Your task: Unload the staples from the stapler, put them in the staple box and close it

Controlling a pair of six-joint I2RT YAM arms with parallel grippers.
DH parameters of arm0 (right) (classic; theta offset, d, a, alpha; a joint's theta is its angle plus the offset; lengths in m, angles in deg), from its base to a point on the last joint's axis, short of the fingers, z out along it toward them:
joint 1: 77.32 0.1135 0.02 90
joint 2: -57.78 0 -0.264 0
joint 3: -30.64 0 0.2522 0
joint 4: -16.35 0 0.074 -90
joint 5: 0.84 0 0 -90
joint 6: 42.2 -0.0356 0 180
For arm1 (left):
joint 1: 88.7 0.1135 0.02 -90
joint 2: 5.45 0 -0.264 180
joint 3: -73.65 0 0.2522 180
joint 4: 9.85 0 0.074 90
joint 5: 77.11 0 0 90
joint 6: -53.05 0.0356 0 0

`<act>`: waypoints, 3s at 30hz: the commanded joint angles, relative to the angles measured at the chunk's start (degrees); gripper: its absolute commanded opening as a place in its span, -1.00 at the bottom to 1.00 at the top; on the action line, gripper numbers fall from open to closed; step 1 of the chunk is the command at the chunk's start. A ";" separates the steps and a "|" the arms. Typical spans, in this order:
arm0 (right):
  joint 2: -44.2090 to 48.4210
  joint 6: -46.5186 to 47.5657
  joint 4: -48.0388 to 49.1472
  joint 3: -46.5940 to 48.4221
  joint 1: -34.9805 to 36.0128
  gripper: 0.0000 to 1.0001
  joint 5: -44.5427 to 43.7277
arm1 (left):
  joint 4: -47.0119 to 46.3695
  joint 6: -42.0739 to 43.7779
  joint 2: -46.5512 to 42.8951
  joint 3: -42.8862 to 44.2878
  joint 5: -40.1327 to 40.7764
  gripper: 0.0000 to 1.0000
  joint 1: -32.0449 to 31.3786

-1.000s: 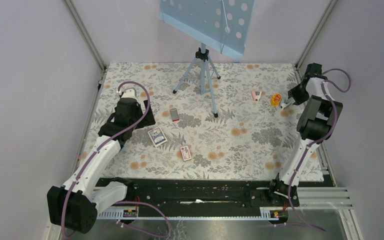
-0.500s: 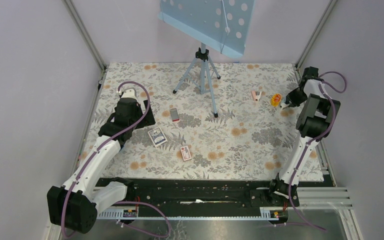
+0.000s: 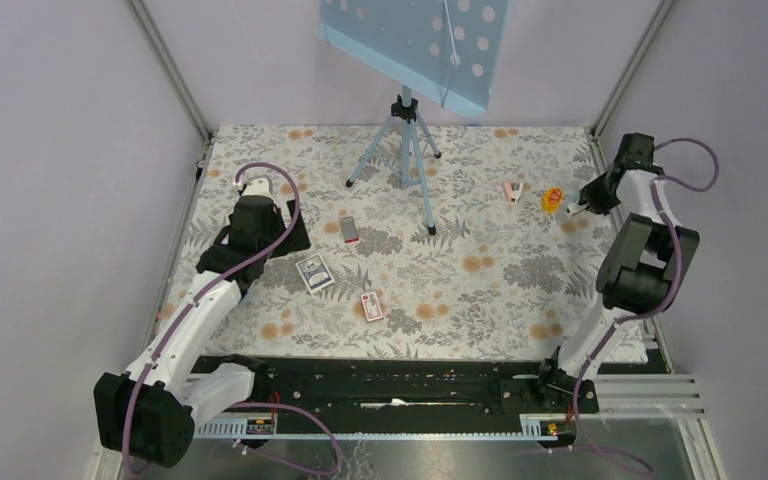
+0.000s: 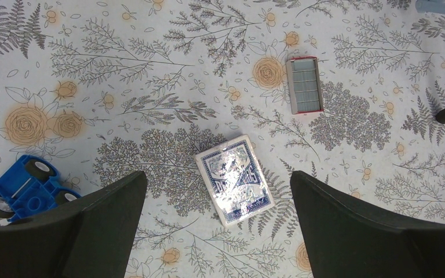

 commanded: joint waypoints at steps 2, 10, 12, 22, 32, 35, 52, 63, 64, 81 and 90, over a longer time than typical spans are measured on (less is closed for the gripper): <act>13.35 0.13 4.90 -7.63 0.97 -1.00 0.87 | -1.10 0.24 -3.14 1.17 2.86 0.97 -0.41; 24.49 1.59 6.16 -17.27 14.65 -1.00 -0.61 | -0.82 -4.25 -9.69 1.71 2.86 0.97 -0.70; 27.84 1.46 8.07 -20.94 18.94 -1.00 -0.78 | -0.92 -4.10 -9.96 2.49 -0.87 0.97 -0.70; 45.37 -6.40 20.61 -46.44 45.94 -1.00 -4.68 | -7.34 -9.11 -9.29 -1.27 -11.81 0.94 -7.86; 57.68 -18.47 27.34 -60.01 60.91 -1.00 -7.06 | -26.22 -16.17 -4.20 -6.85 -6.02 0.87 -26.25; 59.23 -19.10 30.17 -60.65 61.54 -1.00 -3.94 | -30.95 -16.91 -1.82 -7.16 -4.42 0.86 -29.01; 56.54 -24.51 48.59 -65.39 63.85 -1.00 5.08 | -44.36 -21.28 7.17 -6.54 -15.76 0.54 -29.86; 56.77 -36.33 47.34 -64.97 63.86 -1.00 0.62 | -45.00 -20.01 10.16 -7.27 -15.75 0.41 -32.62; 56.51 -37.16 47.47 -64.89 63.84 -1.00 0.79 | -45.12 -19.81 10.65 -7.15 -15.71 0.40 -32.84; 55.92 -40.88 48.87 -64.14 63.84 -1.00 3.14 | -45.85 -17.49 15.69 -5.54 -14.69 -0.19 -34.87; 55.92 -40.69 48.10 -64.36 63.92 -1.00 2.17 | -45.59 -16.96 16.20 -5.13 -14.67 -0.44 -34.93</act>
